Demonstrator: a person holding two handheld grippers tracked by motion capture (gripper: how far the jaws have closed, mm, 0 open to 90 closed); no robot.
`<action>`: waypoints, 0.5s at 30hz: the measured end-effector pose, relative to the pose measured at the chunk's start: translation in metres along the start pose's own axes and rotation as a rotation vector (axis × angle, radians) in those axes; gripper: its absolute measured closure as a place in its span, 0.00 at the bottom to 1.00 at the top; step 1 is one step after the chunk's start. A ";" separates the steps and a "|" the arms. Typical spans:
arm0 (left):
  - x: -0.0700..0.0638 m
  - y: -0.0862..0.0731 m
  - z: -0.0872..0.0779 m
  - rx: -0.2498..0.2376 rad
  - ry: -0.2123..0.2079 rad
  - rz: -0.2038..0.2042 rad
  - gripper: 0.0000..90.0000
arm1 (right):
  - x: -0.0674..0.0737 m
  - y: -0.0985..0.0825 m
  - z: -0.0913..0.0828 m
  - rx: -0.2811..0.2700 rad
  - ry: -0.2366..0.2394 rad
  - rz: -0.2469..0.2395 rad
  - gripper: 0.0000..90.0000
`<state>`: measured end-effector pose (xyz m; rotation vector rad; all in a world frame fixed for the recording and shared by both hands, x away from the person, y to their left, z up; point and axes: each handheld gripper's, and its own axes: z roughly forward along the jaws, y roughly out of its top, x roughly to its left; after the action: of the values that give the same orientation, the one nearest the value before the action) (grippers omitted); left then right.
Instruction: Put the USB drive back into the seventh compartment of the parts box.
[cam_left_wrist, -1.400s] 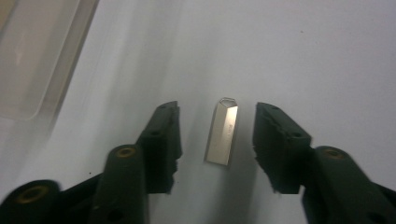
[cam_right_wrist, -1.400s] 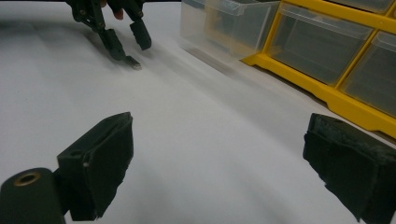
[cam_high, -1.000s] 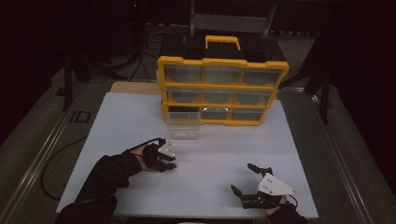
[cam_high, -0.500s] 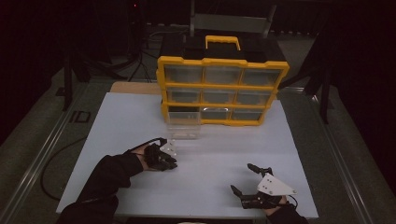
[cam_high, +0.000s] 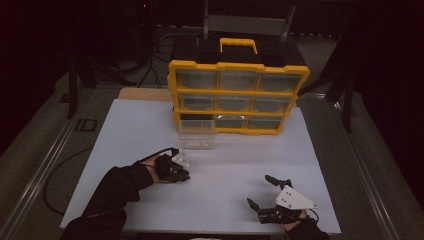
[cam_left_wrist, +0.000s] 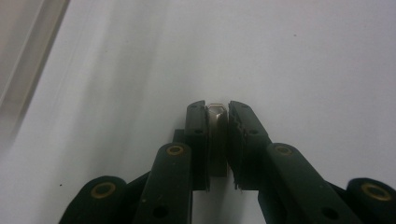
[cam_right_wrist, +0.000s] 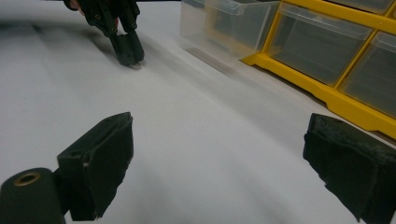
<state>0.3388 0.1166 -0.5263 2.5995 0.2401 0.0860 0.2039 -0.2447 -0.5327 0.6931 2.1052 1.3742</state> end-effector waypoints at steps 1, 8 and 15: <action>0.000 0.001 -0.001 0.001 0.002 0.002 0.88 | 0.000 0.000 0.000 0.000 0.000 0.000 0.10; -0.002 0.008 -0.007 -0.007 -0.007 0.009 0.88 | 0.000 0.000 0.000 0.001 -0.001 0.002 0.10; -0.003 0.016 -0.016 -0.014 -0.001 0.016 0.88 | 0.000 0.000 0.000 -0.002 0.000 0.004 0.10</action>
<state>0.3370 0.1101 -0.5048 2.5878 0.2173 0.0925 0.2041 -0.2448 -0.5330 0.6963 2.1037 1.3779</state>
